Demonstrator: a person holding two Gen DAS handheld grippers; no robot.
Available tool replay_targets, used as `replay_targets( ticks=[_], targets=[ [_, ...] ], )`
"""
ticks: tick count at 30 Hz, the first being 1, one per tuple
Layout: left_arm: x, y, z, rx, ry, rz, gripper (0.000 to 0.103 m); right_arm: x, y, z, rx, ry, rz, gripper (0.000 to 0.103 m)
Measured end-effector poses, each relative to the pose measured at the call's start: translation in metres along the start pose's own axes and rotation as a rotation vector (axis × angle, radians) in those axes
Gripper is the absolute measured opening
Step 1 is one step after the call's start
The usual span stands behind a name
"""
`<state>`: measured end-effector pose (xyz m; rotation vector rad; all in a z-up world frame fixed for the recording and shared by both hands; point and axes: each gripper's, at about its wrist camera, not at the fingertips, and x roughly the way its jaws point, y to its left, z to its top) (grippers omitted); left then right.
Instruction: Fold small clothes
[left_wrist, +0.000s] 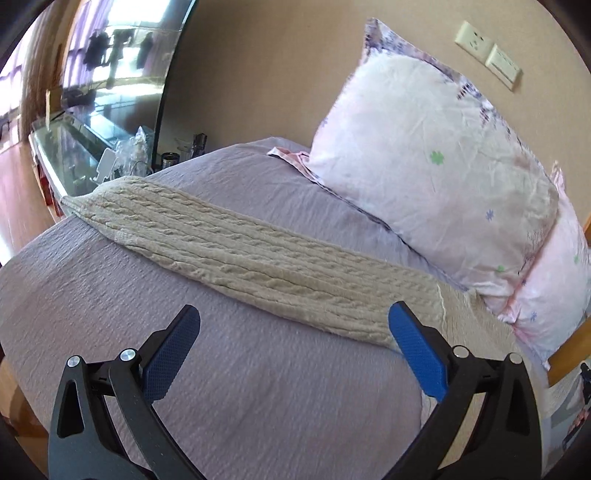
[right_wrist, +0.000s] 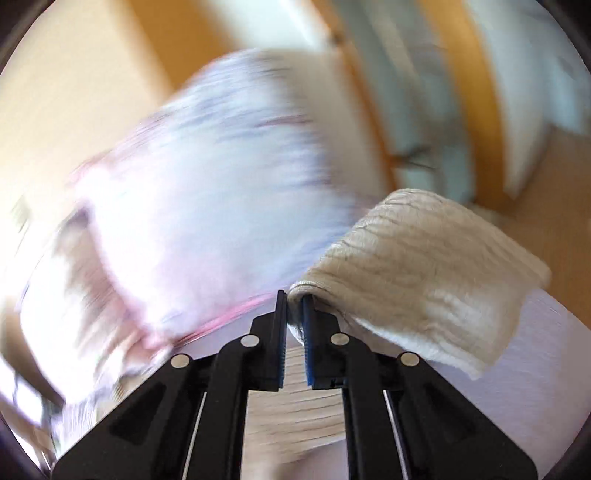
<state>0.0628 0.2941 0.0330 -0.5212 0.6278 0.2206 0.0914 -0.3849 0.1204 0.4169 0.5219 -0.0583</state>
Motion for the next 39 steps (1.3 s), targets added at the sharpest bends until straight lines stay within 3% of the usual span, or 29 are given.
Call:
replay_targets(
  ticks=[3, 5, 6, 7, 8, 10, 15, 19, 20, 21, 22, 24, 25, 29, 32, 34, 37, 39],
  targets=[
    [0.008, 0.014, 0.005, -0.077, 0.043, 0.007, 0.102, 0.023, 0.117, -0.046, -0.289, 0.135, 0.213, 0.012],
    [0.011, 0.025, 0.008, -0.127, 0.058, 0.009, 0.102, 0.036, 0.172, -0.091, -0.447, 0.265, 0.314, 0.029],
    [0.012, 0.031, 0.01, -0.16, 0.062, 0.01, 0.102, 0.036, 0.186, -0.107, -0.497, 0.293, 0.334, 0.043],
    [0.013, 0.039, 0.012, -0.202, 0.065, 0.009, 0.102, 0.031, 0.195, -0.12, -0.528, 0.286, 0.343, 0.055],
    [0.013, 0.047, 0.015, -0.246, 0.065, 0.005, 0.102, 0.026, 0.196, -0.124, -0.537, 0.26, 0.343, 0.059],
    [0.015, 0.066, 0.02, -0.34, 0.063, -0.013, 0.098, 0.018, 0.187, -0.117, -0.512, 0.206, 0.316, 0.075],
    [0.021, 0.1, 0.035, -0.504, 0.045, -0.027, 0.081, 0.005, 0.138, -0.079, -0.361, 0.181, 0.256, 0.082],
    [0.028, 0.128, 0.044, -0.644, 0.023, -0.029, 0.056, 0.005, 0.111, -0.072, -0.292, 0.185, 0.229, 0.083],
    [0.03, 0.134, 0.045, -0.669, 0.028, -0.017, 0.039, 0.004, 0.106, -0.072, -0.287, 0.183, 0.225, 0.083],
    [0.034, 0.136, 0.048, -0.679, 0.05, 0.008, 0.028, 0.001, 0.102, -0.073, -0.286, 0.18, 0.222, 0.083],
    [0.037, 0.135, 0.051, -0.67, 0.068, 0.026, 0.007, 0.0, 0.099, -0.073, -0.283, 0.177, 0.22, 0.083],
    [0.032, 0.109, 0.062, -0.558, 0.032, 0.029, 0.006, -0.003, 0.093, -0.072, -0.277, 0.169, 0.223, 0.083],
    [0.026, 0.081, 0.07, -0.452, 0.007, 0.002, 0.006, -0.004, 0.091, -0.072, -0.275, 0.162, 0.221, 0.083],
    [0.005, -0.073, 0.07, -0.034, -0.024, -0.259, 0.006, -0.007, 0.084, -0.067, -0.252, 0.122, 0.204, 0.084],
    [0.004, -0.202, 0.018, 0.291, 0.056, -0.52, 0.006, -0.003, 0.076, -0.067, -0.198, 0.129, 0.208, 0.085],
    [0.018, -0.272, -0.037, 0.479, 0.18, -0.622, 0.006, 0.002, 0.072, -0.07, -0.172, 0.146, 0.207, 0.085],
    [0.04, -0.326, -0.105, 0.692, 0.349, -0.621, 0.007, 0.003, 0.059, -0.072, -0.13, 0.172, 0.189, 0.085],
    [0.036, -0.32, -0.121, 0.729, 0.369, -0.624, 0.006, 0.0, 0.043, -0.071, -0.093, 0.179, 0.182, 0.085]
  ],
)
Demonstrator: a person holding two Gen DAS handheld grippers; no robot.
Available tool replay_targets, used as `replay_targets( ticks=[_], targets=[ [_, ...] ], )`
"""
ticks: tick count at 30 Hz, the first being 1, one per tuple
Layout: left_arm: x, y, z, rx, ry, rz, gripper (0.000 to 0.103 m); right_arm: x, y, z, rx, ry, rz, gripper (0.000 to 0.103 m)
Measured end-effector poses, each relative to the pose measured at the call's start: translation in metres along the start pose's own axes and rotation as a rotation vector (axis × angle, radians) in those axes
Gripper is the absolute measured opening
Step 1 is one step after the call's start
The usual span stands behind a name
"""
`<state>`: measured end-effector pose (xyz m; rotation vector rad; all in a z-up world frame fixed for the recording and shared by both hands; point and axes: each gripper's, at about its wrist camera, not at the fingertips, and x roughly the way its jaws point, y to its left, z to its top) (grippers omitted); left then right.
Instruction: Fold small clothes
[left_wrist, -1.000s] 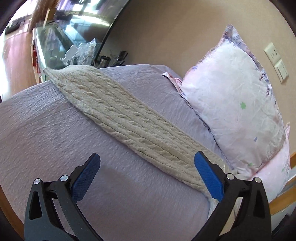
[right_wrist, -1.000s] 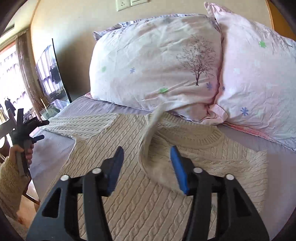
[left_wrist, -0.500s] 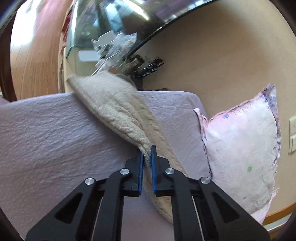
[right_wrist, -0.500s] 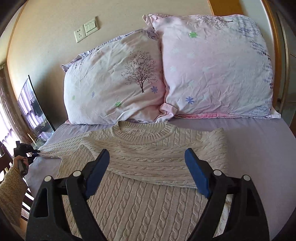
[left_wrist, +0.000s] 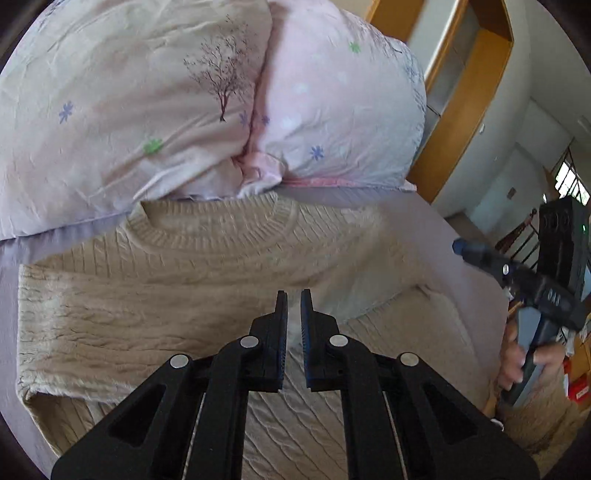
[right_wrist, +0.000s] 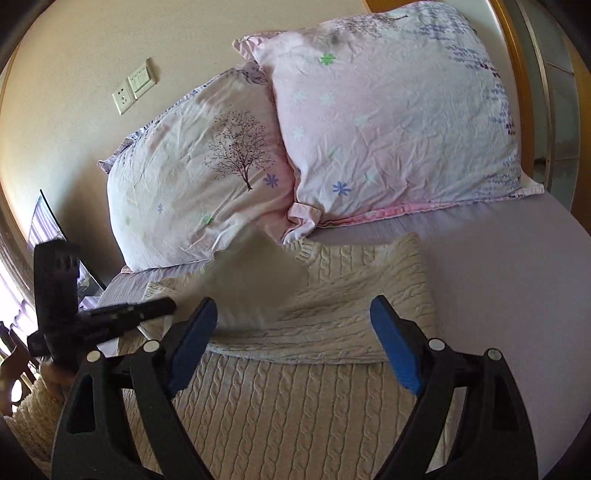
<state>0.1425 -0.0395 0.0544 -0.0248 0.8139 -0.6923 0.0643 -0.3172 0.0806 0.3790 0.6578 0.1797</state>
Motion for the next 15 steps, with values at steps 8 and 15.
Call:
replay_targets(
  ticks=[8, 15],
  targets=[
    [-0.103, 0.068, -0.062, -0.19, -0.129, 0.266, 0.07, 0.057, -0.015, 0.001, 0.057, 0.214, 0.046, 0.053],
    [-0.134, 0.094, -0.137, -0.349, -0.045, 0.246, 0.072, 0.092, 0.012, -0.03, -0.103, 0.326, -0.039, 0.007]
  ],
)
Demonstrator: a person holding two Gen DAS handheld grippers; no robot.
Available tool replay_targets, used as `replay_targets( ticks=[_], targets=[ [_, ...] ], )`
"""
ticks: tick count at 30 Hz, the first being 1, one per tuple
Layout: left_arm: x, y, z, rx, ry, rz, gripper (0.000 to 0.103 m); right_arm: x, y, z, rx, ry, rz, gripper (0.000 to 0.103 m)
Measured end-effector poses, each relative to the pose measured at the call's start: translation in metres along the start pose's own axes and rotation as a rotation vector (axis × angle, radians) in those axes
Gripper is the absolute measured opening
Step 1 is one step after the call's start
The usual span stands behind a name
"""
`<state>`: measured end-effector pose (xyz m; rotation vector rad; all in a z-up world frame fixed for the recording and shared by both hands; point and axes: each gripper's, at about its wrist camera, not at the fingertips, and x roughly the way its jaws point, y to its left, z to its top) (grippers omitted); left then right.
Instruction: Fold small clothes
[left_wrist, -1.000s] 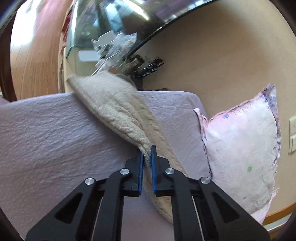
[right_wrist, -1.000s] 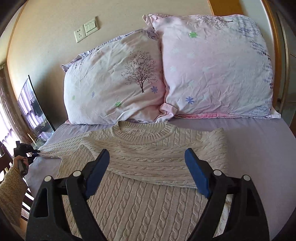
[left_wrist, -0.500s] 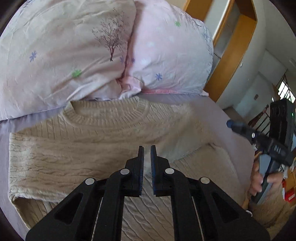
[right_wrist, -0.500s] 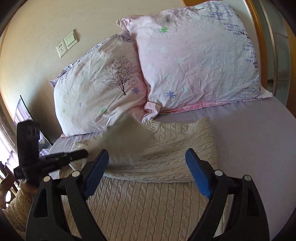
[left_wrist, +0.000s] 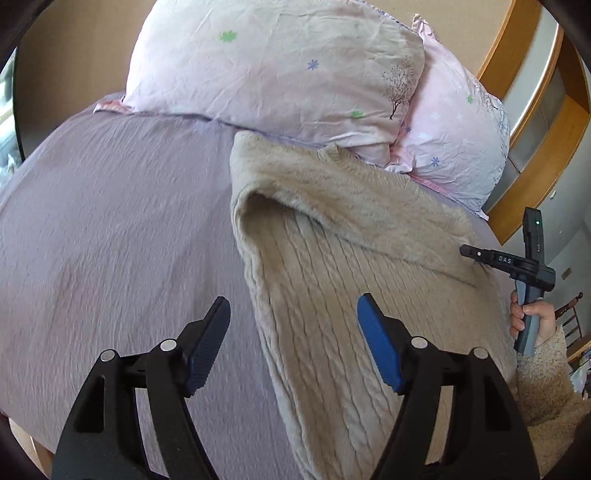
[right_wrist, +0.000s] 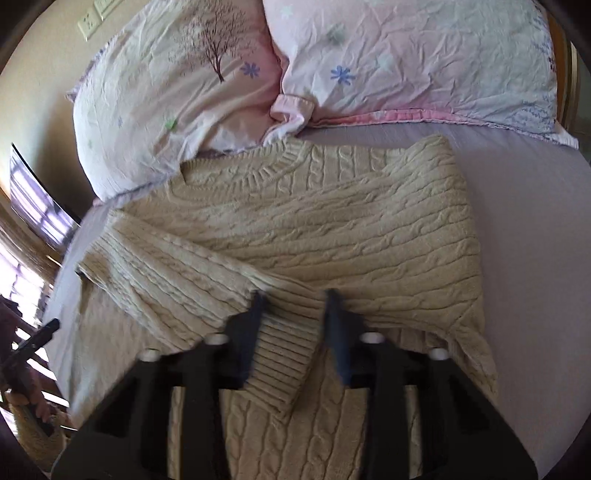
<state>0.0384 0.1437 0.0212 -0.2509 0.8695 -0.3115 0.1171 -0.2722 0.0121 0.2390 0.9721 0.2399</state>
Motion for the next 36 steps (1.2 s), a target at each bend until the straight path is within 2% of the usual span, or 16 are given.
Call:
replay_targets(
  ticks=[3, 6, 8, 10, 11, 14, 16, 19, 22, 25, 26, 27, 28, 29, 32, 36],
  targets=[
    [0.004, -0.001, -0.016, -0.023, 0.032, -0.052, 0.072, -0.019, -0.004, 0.017, 0.028, -0.108, -0.049, 0.006],
    [0.009, -0.005, -0.026, -0.022, 0.045, -0.071, 0.072, -0.029, -0.021, 0.045, 0.096, -0.209, -0.195, 0.008],
    [0.008, -0.008, -0.031, -0.022, 0.036, -0.081, 0.072, -0.028, -0.041, 0.049, 0.187, -0.148, -0.224, 0.024],
    [0.005, -0.008, -0.038, -0.021, 0.03, -0.104, 0.072, -0.039, -0.053, 0.032, 0.239, -0.132, -0.159, 0.069],
    [0.003, -0.008, -0.041, -0.024, 0.025, -0.122, 0.072, -0.047, -0.056, 0.018, 0.241, -0.137, -0.144, 0.072],
    [-0.003, -0.003, -0.051, -0.058, 0.012, -0.194, 0.063, -0.064, -0.078, -0.033, 0.317, -0.066, -0.065, 0.069],
    [-0.003, 0.002, -0.061, -0.107, 0.03, -0.287, 0.05, -0.071, -0.096, -0.07, 0.407, -0.009, 0.057, 0.052],
    [-0.014, 0.002, -0.079, -0.112, -0.002, -0.325, 0.036, -0.094, -0.101, -0.121, 0.444, -0.015, 0.208, 0.04],
    [-0.023, -0.001, -0.099, -0.127, 0.002, -0.4, 0.034, -0.109, -0.09, -0.167, 0.409, -0.001, 0.356, 0.036],
    [-0.026, -0.01, -0.111, -0.114, 0.008, -0.407, 0.029, -0.117, -0.076, -0.193, 0.368, 0.008, 0.413, 0.028],
    [-0.025, -0.013, -0.111, -0.11, 0.013, -0.396, 0.025, -0.116, -0.072, -0.194, 0.346, 0.02, 0.411, 0.022],
    [-0.023, -0.014, -0.108, -0.111, 0.022, -0.395, 0.021, -0.116, -0.069, -0.192, 0.33, 0.033, 0.416, 0.007],
    [-0.021, -0.016, -0.104, -0.11, 0.031, -0.392, 0.01, -0.116, -0.066, -0.187, 0.322, 0.028, 0.433, 0.007],
    [-0.018, -0.018, -0.1, -0.111, 0.036, -0.388, 0.007, -0.117, -0.063, -0.179, 0.313, 0.014, 0.453, 0.007],
    [-0.019, -0.018, -0.072, -0.136, 0.012, -0.439, 0.006, -0.131, -0.058, -0.138, 0.276, -0.099, 0.524, 0.007],
    [-0.004, -0.001, 0.014, -0.225, -0.1, -0.47, 0.006, -0.126, -0.062, -0.047, 0.289, -0.252, 0.558, 0.007]
  ],
)
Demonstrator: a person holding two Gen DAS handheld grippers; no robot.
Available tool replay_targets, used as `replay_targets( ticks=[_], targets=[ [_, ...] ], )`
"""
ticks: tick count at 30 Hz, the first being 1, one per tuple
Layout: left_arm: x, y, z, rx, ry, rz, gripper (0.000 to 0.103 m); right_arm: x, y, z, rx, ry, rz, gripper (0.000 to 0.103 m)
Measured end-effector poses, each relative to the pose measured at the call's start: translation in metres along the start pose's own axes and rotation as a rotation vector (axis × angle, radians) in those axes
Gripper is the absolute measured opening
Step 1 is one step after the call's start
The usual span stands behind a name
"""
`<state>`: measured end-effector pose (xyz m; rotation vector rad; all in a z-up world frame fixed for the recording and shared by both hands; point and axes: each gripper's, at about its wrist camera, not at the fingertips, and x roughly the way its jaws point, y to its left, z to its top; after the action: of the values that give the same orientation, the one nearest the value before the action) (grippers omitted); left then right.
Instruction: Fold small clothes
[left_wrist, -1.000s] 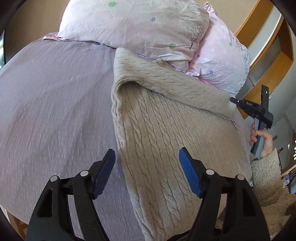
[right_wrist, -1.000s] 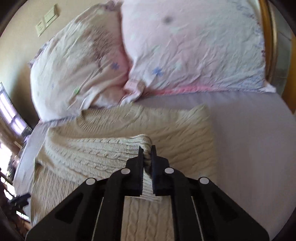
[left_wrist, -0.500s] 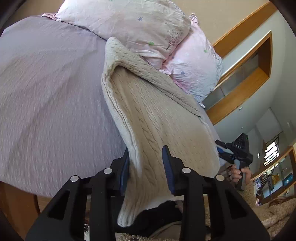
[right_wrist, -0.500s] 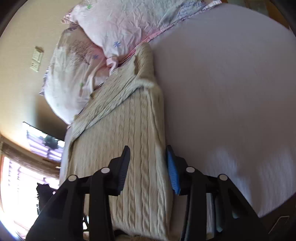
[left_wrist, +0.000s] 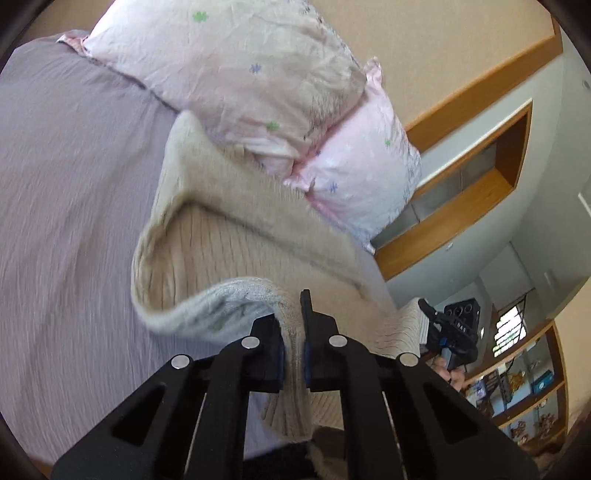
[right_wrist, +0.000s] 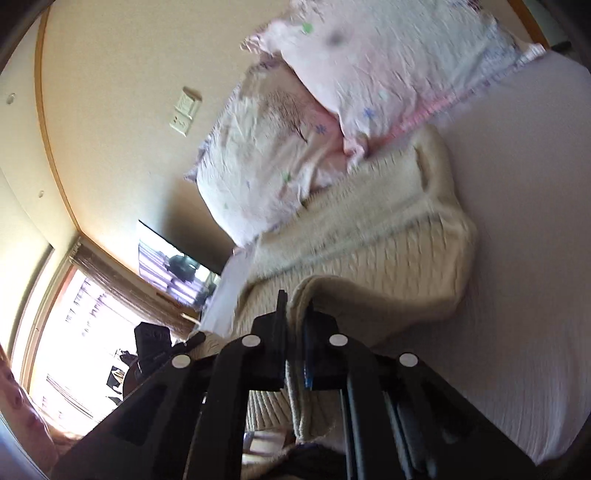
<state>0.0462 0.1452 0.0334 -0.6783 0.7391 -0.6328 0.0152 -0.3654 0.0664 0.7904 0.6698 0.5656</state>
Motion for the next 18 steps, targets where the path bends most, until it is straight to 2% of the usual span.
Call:
replay_targets(
  ticks=[3, 5, 6, 8, 10, 12, 13, 14, 15, 18],
  targets=[
    [0.035, 0.021, 0.066, -0.087, -0.077, 0.075, 0.006, 0.045, -0.03, 0.059, 0.115, -0.088, -0.036, 0.007],
    [0.073, 0.041, 0.1, -0.154, -0.08, 0.141, 0.006, 0.075, -0.063, 0.086, 0.222, -0.125, -0.14, 0.007],
    [0.089, 0.052, 0.109, -0.192, -0.066, 0.15, 0.006, 0.087, -0.08, 0.095, 0.282, -0.139, -0.199, 0.012],
    [0.117, 0.069, 0.123, -0.27, -0.013, 0.17, 0.007, 0.099, -0.107, 0.099, 0.404, -0.169, -0.309, 0.034],
    [0.122, 0.072, 0.127, -0.305, 0.02, 0.142, 0.008, 0.09, -0.116, 0.096, 0.447, -0.249, -0.314, 0.078],
    [0.11, 0.062, 0.128, -0.244, 0.007, 0.133, 0.035, 0.073, -0.11, 0.094, 0.36, -0.352, -0.339, 0.095],
    [0.099, 0.057, 0.128, -0.211, -0.021, 0.159, 0.076, 0.067, -0.106, 0.092, 0.312, -0.389, -0.341, 0.096],
    [0.086, 0.053, 0.127, -0.185, -0.069, 0.193, 0.092, 0.059, -0.105, 0.091, 0.286, -0.406, -0.327, 0.097],
    [0.076, 0.05, 0.126, -0.156, -0.109, 0.22, 0.092, 0.057, -0.105, 0.09, 0.281, -0.406, -0.304, 0.099],
    [0.07, 0.057, 0.125, -0.123, -0.038, 0.284, 0.087, 0.06, -0.11, 0.095, 0.276, -0.369, -0.256, 0.101]
  ],
)
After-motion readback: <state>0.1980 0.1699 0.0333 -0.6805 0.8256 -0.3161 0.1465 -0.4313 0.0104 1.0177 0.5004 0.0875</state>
